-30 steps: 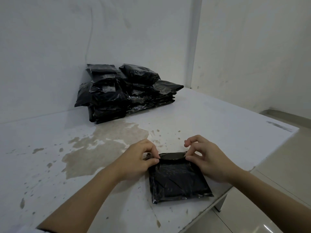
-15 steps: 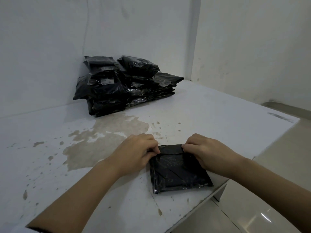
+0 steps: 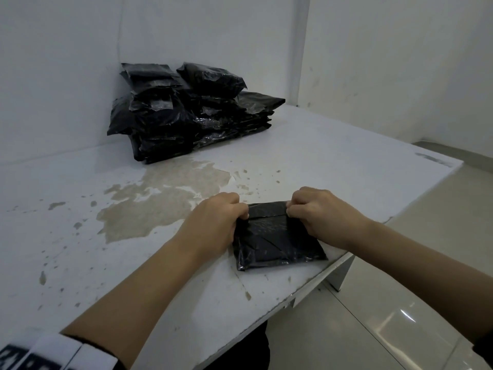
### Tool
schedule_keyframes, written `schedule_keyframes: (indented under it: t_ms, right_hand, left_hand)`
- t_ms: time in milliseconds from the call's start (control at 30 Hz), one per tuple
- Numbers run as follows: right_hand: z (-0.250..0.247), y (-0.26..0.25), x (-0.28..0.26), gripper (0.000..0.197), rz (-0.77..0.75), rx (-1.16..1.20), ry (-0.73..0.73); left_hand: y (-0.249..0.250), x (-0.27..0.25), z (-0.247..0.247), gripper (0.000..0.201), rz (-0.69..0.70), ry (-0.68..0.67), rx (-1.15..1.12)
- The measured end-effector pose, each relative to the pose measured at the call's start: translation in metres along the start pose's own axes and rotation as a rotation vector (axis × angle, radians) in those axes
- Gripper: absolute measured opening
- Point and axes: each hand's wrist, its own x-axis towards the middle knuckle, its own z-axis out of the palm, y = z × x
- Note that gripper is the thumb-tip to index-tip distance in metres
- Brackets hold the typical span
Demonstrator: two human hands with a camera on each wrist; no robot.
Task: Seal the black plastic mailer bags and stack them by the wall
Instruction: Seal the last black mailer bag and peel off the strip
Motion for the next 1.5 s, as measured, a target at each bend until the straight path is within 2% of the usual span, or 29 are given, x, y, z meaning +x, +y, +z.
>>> schedule_keyframes:
  t_ms: [100, 167, 233, 267, 300, 367, 400, 467, 533, 567, 633, 700, 767, 933, 1000, 1033, 1067, 1133, 1200, 1300, 1367, 1400, 1500]
  right_hand:
    - [-0.004, 0.000, 0.000, 0.036, 0.023, 0.047, -0.088]
    - [-0.011, -0.003, -0.002, 0.031, 0.110, 0.165, -0.108]
    - [-0.020, -0.008, -0.002, 0.036, 0.231, 0.253, -0.117]
    - [-0.023, -0.010, -0.001, 0.030, 0.319, 0.289, -0.133]
    - [-0.023, -0.013, 0.002, 0.025, 0.398, 0.309, -0.118]
    - [-0.017, -0.024, 0.010, 0.034, 0.548, 0.260, -0.021]
    - [-0.011, -0.031, 0.014, 0.034, 0.604, 0.198, 0.010]
    - [0.000, -0.043, 0.019, 0.022, 0.695, 0.176, 0.046]
    - [0.006, -0.048, 0.018, 0.030, 0.762, 0.215, 0.031]
    - [0.006, -0.048, 0.017, 0.035, 0.783, 0.210, 0.016]
    - [0.003, -0.045, 0.015, 0.035, 0.797, 0.169, -0.049]
    - [0.001, -0.042, 0.013, 0.040, 0.764, 0.099, -0.196]
    - [-0.003, -0.039, 0.010, 0.043, 0.765, 0.132, -0.304]
    - [-0.017, -0.036, 0.003, 0.045, 0.760, 0.271, -0.422]
    - [-0.019, -0.035, 0.001, 0.046, 0.751, 0.312, -0.446]
    - [-0.019, -0.034, 0.000, 0.046, 0.747, 0.316, -0.456]
    - [-0.019, -0.034, 0.000, 0.046, 0.741, 0.304, -0.466]
    - [-0.018, -0.033, 0.000, 0.047, 0.730, 0.269, -0.486]
    - [-0.018, -0.031, 0.001, 0.047, 0.727, 0.283, -0.495]
    - [-0.022, -0.027, 0.002, 0.047, 0.717, 0.342, -0.517]
    - [-0.022, -0.026, 0.001, 0.047, 0.704, 0.346, -0.535]
    - [-0.020, -0.026, 0.000, 0.047, 0.700, 0.347, -0.537]
    - [-0.018, -0.025, -0.002, 0.045, 0.693, 0.362, -0.512]
  left_hand:
    - [-0.001, -0.001, -0.002, 0.030, -0.029, -0.017, -0.039]
    - [0.002, -0.002, -0.007, 0.029, -0.084, -0.061, -0.096]
    - [0.007, -0.001, -0.014, 0.022, -0.225, -0.126, -0.159]
    - [0.011, 0.001, -0.016, 0.020, -0.303, -0.143, -0.186]
    - [0.016, 0.004, -0.016, 0.029, -0.364, -0.135, -0.198]
    - [0.024, 0.013, -0.011, 0.052, -0.467, -0.084, -0.129]
    - [0.028, 0.017, -0.006, 0.053, -0.516, -0.066, -0.063]
    - [0.035, 0.023, 0.002, 0.042, -0.611, -0.057, 0.013]
    - [0.037, 0.023, 0.008, 0.028, -0.645, -0.045, 0.022]
    - [0.037, 0.022, 0.009, 0.025, -0.624, -0.035, 0.033]
    - [0.036, 0.019, 0.010, 0.032, -0.570, -0.055, 0.097]
    - [0.036, 0.018, 0.009, 0.038, -0.577, -0.099, 0.148]
    - [0.038, 0.016, 0.008, 0.040, -0.584, -0.143, 0.183]
    - [0.038, 0.010, 0.006, 0.029, -0.635, -0.057, 0.017]
    - [0.040, 0.012, 0.005, 0.025, -0.614, -0.086, 0.059]
    - [0.041, 0.014, 0.005, 0.032, -0.566, -0.127, 0.105]
    - [0.040, 0.016, 0.006, 0.047, -0.488, -0.177, 0.145]
    - [0.039, 0.023, 0.005, 0.072, -0.266, -0.273, 0.149]
    - [0.035, 0.030, 0.001, 0.081, -0.123, -0.394, 0.066]
    - [0.028, 0.027, -0.004, 0.080, -0.049, -0.494, -0.010]
    - [0.029, 0.020, -0.005, 0.060, -0.080, -0.475, -0.091]
    - [0.031, 0.017, -0.005, 0.060, -0.080, -0.484, -0.097]
    - [0.037, 0.013, -0.005, 0.093, -0.006, -0.581, 0.089]
